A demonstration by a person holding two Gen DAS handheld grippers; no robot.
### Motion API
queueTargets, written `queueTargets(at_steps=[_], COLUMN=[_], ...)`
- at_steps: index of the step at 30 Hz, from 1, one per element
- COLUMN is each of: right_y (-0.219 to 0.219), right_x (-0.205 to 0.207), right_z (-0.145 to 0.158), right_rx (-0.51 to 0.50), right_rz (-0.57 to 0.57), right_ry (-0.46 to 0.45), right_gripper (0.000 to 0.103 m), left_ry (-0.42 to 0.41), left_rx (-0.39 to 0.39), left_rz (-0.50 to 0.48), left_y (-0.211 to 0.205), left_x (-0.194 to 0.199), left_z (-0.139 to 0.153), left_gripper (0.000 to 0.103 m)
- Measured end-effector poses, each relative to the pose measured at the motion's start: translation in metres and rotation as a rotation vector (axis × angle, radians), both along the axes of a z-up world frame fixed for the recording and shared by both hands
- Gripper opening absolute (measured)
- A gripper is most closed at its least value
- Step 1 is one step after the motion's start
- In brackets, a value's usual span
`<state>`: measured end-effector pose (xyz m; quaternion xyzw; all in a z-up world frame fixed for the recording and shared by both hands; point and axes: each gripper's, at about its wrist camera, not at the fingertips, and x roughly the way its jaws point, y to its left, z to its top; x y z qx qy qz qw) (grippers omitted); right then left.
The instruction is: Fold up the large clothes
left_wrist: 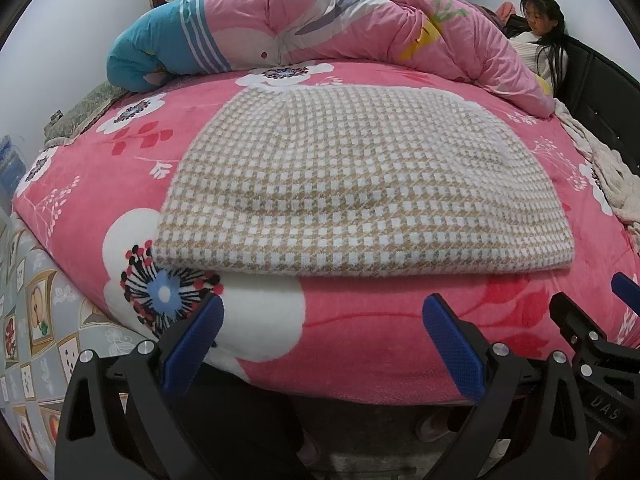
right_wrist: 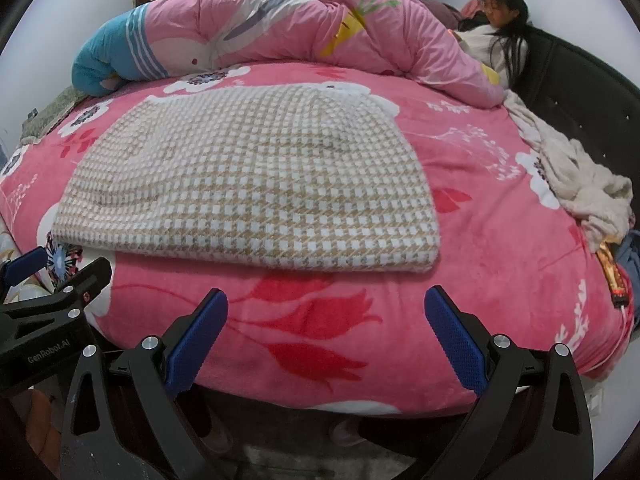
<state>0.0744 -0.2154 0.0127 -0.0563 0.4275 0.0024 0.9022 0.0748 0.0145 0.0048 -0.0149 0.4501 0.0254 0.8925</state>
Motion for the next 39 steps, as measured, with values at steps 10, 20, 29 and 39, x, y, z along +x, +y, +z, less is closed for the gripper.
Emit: queueTargets(at_steps=[10,20,29,39], right_y=[-0.0011,-0.0048,-0.0079,-0.0062], right_x=[0.001,0.0047,0.0078,0.0079], right_z=[-0.0011,-0.0013,0.0001,0.0008], right_rx=[0.001,0.003,0.002,0.003], right_rz=[0.005,0.018,0.035,0.037], right_ry=[0.003,0.002,0.0,0.002], right_gripper=[0.095,0.095,0.095,0.095], left_ry=[0.001,-0.002,-0.006,-0.006], left_rx=[-0.001,0.004,0.008,0.013], left_rz=[0.004,0.014,0.021,0.031], left_y=[0.0005,0.0009,0.0031,0.0048], left_x=[-0.0004,-0.0009,-0.001,-0.0014], left_z=[-0.0007,0.0004,0.0044,0.0066], left_gripper=[0.098,0.098,0.098,0.098])
